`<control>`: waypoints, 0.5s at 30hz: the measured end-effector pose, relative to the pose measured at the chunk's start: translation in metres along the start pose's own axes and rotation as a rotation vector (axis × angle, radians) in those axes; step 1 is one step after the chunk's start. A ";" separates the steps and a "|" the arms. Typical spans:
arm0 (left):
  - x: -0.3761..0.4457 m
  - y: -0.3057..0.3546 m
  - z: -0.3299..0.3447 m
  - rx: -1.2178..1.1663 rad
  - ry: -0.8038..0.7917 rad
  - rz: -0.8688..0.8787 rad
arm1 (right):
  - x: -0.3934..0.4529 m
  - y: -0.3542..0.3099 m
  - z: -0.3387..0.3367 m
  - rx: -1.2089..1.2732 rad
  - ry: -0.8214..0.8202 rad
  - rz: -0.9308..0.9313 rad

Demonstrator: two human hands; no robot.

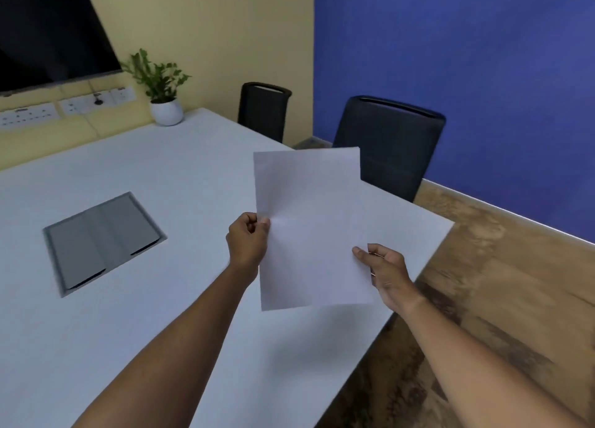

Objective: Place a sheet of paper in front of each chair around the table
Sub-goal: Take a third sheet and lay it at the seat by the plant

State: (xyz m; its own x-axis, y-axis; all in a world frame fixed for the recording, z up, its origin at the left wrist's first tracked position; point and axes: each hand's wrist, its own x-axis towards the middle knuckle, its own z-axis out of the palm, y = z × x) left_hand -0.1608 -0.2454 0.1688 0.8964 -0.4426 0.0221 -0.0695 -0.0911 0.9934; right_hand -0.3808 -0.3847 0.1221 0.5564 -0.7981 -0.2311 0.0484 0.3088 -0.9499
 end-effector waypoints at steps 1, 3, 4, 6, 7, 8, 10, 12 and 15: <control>-0.002 0.003 0.014 0.027 -0.038 0.018 | 0.003 -0.006 -0.015 -0.007 0.020 -0.009; -0.006 0.007 0.049 0.077 -0.102 0.034 | 0.011 -0.020 -0.047 -0.010 0.057 -0.036; -0.008 0.010 0.069 0.097 -0.129 0.039 | 0.016 -0.026 -0.064 -0.008 0.078 -0.051; -0.013 0.014 0.110 0.121 -0.181 0.050 | 0.026 -0.038 -0.100 -0.003 0.116 -0.078; -0.015 0.015 0.131 0.126 -0.202 0.051 | 0.033 -0.044 -0.118 -0.005 0.139 -0.088; -0.018 0.017 0.153 0.131 -0.217 0.047 | 0.039 -0.049 -0.136 -0.009 0.160 -0.094; -0.022 0.020 0.197 0.140 -0.255 0.042 | 0.055 -0.061 -0.176 -0.019 0.186 -0.107; -0.025 0.023 0.244 0.140 -0.291 0.046 | 0.070 -0.077 -0.219 -0.018 0.206 -0.122; -0.031 0.031 0.310 0.159 -0.331 0.033 | 0.091 -0.099 -0.277 -0.028 0.261 -0.132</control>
State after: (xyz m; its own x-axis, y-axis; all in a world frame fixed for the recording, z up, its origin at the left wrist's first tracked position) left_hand -0.3267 -0.5105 0.1639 0.7043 -0.7098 -0.0100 -0.1863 -0.1984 0.9622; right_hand -0.5645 -0.6313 0.1365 0.3148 -0.9376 -0.1480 0.0808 0.1819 -0.9800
